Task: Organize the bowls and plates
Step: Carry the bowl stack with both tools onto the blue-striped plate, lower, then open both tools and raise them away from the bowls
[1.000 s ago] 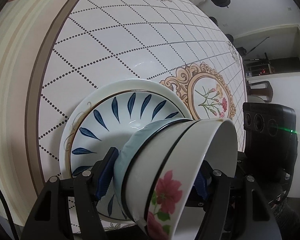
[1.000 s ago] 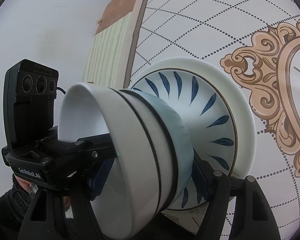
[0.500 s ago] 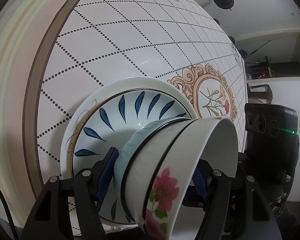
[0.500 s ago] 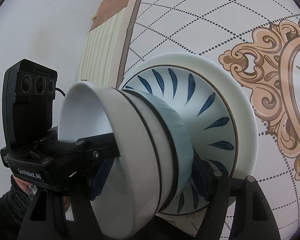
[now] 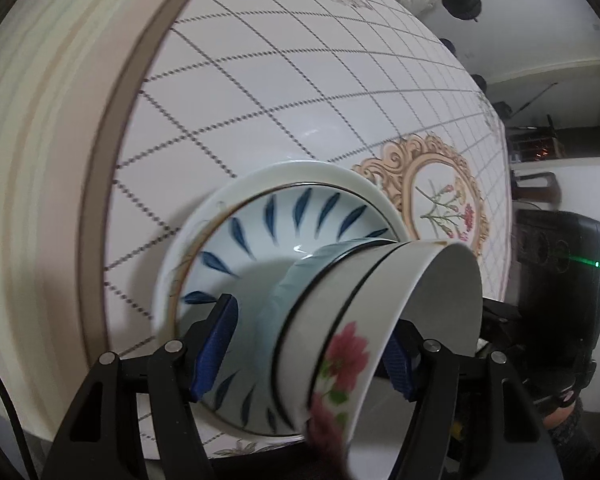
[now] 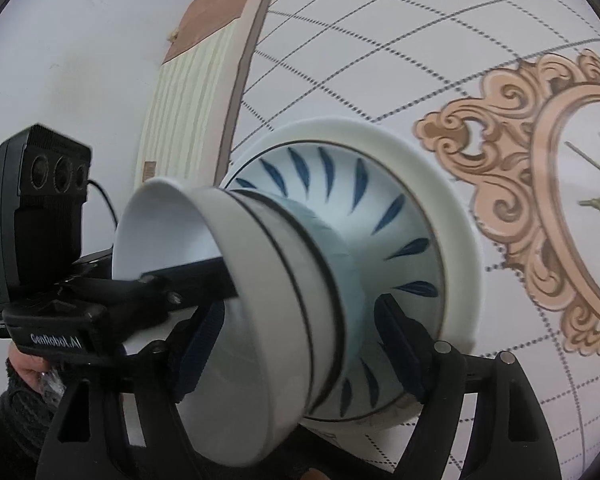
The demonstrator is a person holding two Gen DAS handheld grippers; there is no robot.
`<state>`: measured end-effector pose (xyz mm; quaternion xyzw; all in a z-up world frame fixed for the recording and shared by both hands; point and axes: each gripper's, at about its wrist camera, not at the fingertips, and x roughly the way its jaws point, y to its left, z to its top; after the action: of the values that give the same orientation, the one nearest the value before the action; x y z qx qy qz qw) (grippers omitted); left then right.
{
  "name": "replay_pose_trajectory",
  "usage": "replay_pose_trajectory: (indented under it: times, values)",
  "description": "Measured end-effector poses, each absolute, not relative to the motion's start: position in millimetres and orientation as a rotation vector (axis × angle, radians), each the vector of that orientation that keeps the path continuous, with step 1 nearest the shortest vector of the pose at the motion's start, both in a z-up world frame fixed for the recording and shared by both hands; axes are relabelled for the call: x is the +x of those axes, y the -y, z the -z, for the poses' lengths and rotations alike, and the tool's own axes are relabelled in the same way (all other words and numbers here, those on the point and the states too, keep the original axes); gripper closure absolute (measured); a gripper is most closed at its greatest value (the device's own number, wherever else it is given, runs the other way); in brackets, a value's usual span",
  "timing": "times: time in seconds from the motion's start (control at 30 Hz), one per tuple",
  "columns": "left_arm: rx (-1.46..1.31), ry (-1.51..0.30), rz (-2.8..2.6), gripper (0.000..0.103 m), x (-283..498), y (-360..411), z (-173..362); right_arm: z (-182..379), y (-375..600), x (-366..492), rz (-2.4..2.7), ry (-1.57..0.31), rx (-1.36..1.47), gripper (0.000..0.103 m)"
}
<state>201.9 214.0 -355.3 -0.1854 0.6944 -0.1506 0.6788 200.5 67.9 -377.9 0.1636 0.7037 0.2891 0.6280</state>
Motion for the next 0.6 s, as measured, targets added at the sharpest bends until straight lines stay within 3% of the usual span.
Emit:
replay_pose_trajectory:
  times: [0.33,0.6]
  values:
    - [-0.279,-1.501,0.231,0.039,188,-224,331,361,-52,184,-0.56,-1.579,0.281,0.023]
    - [-0.097,-1.437,0.114,0.037,173,-221,297,315,-39,166,-0.377,-1.453,0.178,0.022]
